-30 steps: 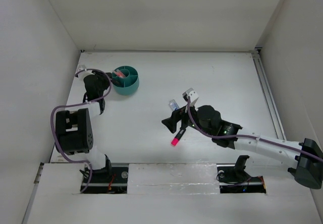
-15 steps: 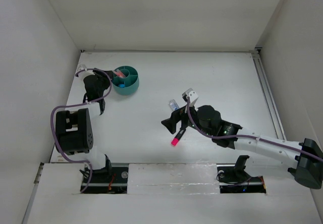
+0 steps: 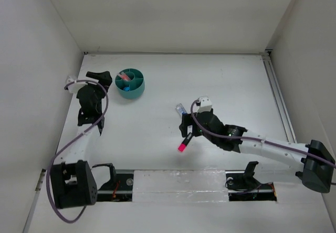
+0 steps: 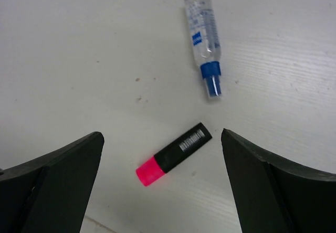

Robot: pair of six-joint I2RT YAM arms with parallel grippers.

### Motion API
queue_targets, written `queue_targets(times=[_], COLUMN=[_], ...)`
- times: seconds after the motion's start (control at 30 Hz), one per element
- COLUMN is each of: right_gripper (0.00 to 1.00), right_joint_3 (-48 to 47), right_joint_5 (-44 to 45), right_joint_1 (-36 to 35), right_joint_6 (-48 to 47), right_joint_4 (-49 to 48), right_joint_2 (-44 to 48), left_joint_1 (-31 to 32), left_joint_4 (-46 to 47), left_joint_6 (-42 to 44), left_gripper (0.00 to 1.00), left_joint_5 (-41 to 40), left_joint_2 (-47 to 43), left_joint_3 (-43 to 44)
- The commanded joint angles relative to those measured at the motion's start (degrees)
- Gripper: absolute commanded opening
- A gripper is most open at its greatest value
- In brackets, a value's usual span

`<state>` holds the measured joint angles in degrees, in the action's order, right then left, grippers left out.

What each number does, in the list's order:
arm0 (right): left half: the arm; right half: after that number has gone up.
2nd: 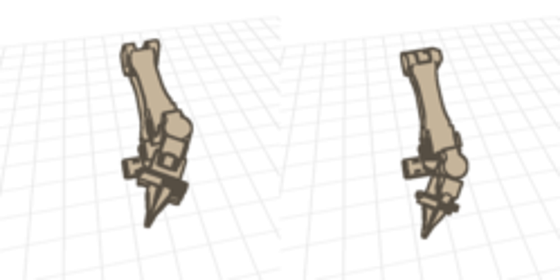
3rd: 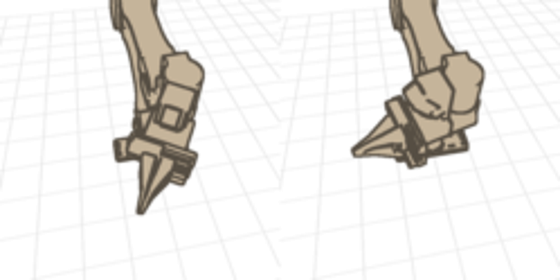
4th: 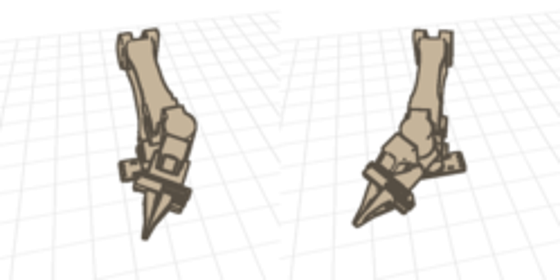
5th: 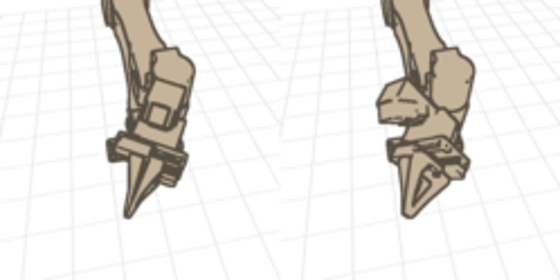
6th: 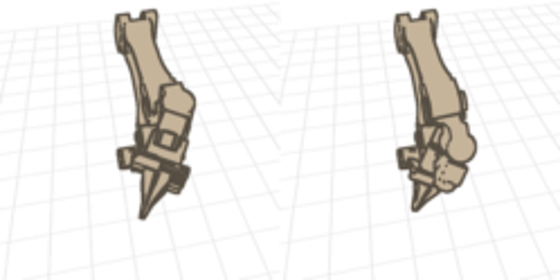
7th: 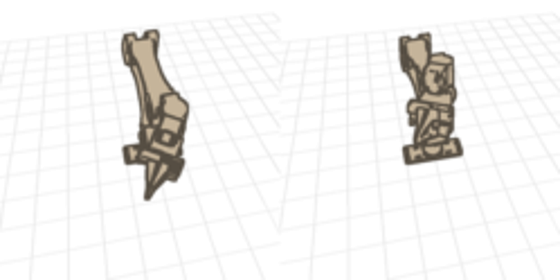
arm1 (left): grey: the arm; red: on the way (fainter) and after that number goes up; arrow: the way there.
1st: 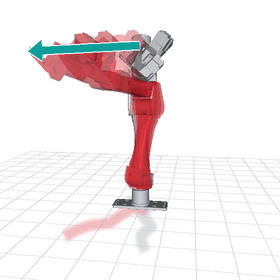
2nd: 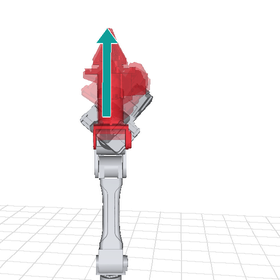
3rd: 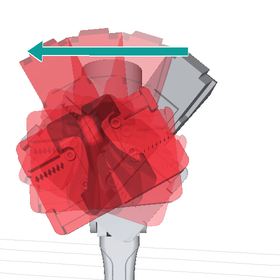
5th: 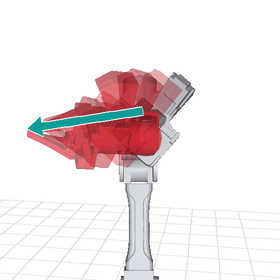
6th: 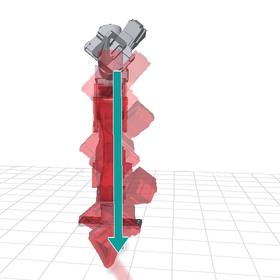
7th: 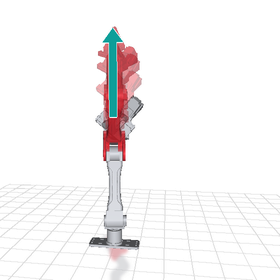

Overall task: Sort the stationery into containers
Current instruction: Pick up the pen from the center of the board.

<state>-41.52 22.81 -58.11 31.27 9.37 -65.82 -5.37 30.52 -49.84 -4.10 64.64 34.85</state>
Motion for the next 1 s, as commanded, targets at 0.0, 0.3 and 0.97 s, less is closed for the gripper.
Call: queue_targets(times=[0.0,0.3,0.97], right_gripper=[1.00,0.93,0.82], right_joint_3=[-0.15,4.52,-13.67], right_joint_5=[9.09,13.05,16.66], right_joint_1=[-0.77,-3.06,-5.61], right_joint_6=[12.55,27.25,48.01], right_joint_4=[7.06,8.73,31.58], right_joint_2=[1.04,0.44,-24.09], left_joint_1=[-0.35,-0.35,0.18], left_joint_4=[-11.26,-22.96,-23.76], left_joint_6=[-2.36,-3.07,3.26], left_gripper=[1.00,1.00,1.00], left_joint_5=[-3.81,3.11,10.33], left_joint_2=[-6.53,-20.08,-21.93], left_joint_3=[-1.63,-3.74,-7.25])
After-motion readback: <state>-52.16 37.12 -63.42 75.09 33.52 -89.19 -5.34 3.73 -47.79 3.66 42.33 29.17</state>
